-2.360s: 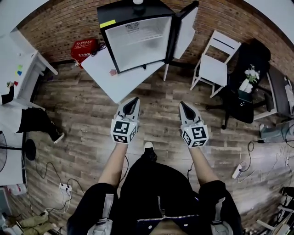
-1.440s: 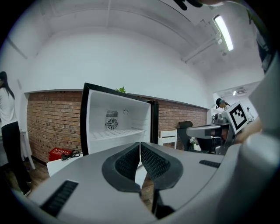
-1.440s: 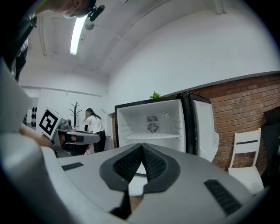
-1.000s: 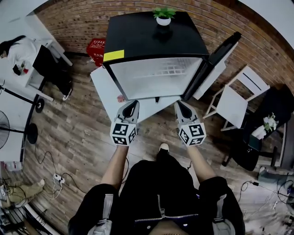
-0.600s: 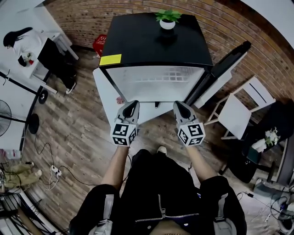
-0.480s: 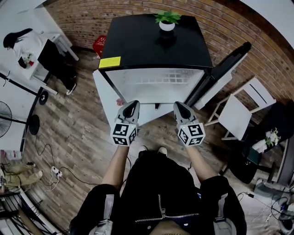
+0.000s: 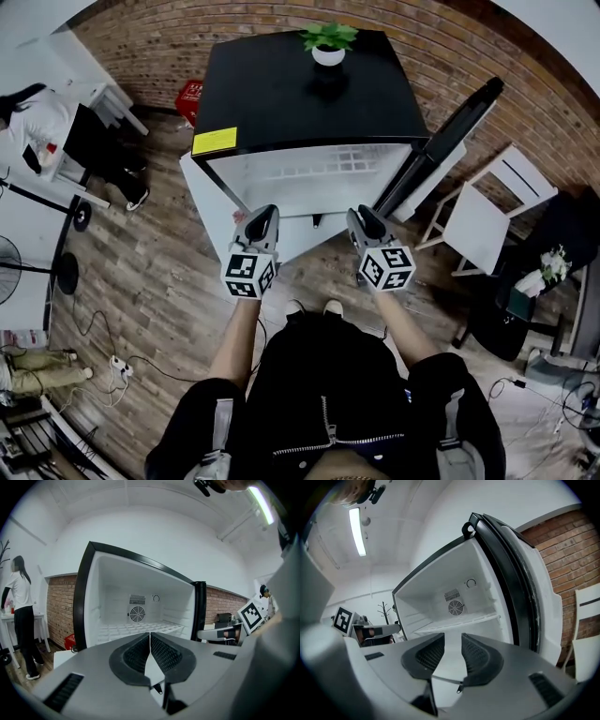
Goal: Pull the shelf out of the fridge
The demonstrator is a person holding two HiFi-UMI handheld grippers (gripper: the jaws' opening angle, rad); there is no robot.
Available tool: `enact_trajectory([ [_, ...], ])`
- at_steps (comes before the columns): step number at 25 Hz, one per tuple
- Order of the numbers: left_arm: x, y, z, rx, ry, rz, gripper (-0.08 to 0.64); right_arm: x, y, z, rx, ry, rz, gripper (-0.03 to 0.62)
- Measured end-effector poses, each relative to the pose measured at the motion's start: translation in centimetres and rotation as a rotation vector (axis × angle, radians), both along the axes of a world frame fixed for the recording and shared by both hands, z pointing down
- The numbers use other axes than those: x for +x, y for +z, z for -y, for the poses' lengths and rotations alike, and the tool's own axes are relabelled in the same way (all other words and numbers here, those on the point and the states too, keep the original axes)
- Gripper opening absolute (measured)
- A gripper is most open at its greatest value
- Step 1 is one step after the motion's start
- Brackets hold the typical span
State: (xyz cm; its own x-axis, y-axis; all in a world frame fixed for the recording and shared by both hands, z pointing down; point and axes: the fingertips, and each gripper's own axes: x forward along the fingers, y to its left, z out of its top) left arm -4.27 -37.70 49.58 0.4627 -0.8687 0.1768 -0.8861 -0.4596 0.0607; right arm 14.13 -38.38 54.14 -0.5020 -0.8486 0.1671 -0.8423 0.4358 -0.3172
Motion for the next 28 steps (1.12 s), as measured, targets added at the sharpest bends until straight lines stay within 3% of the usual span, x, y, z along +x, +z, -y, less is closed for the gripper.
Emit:
enact_trajectory([
  [4,-0.1,0.0,0.0,0.0,0.006,-0.011,0.025,-0.2,0.3,1.2,-0.048,0.025,0.11,0.115],
  [9,-0.6,0.2,-0.1,-0.005,0.001,-0.015,0.025,0.6,0.9,4.5,-0.182,0.126,0.551,0.147],
  [14,-1.9,0.5,-0.2,-0.015,-0.017,-0.024,0.025,1.2,1.0,7.7,-0.214,0.223,0.802,0.149],
  [20,-3.6,1.0,-0.1,-0.032,-0.045,-0.038,0.024,2.3,1.2,11.3,-0.207,0.341,0.989,0.149],
  [28,-5.0,1.5,-0.1,-0.052,-0.07,-0.061,0.025,2.5,1.7,13.9,-0.226,0.396,1.1,0.081],
])
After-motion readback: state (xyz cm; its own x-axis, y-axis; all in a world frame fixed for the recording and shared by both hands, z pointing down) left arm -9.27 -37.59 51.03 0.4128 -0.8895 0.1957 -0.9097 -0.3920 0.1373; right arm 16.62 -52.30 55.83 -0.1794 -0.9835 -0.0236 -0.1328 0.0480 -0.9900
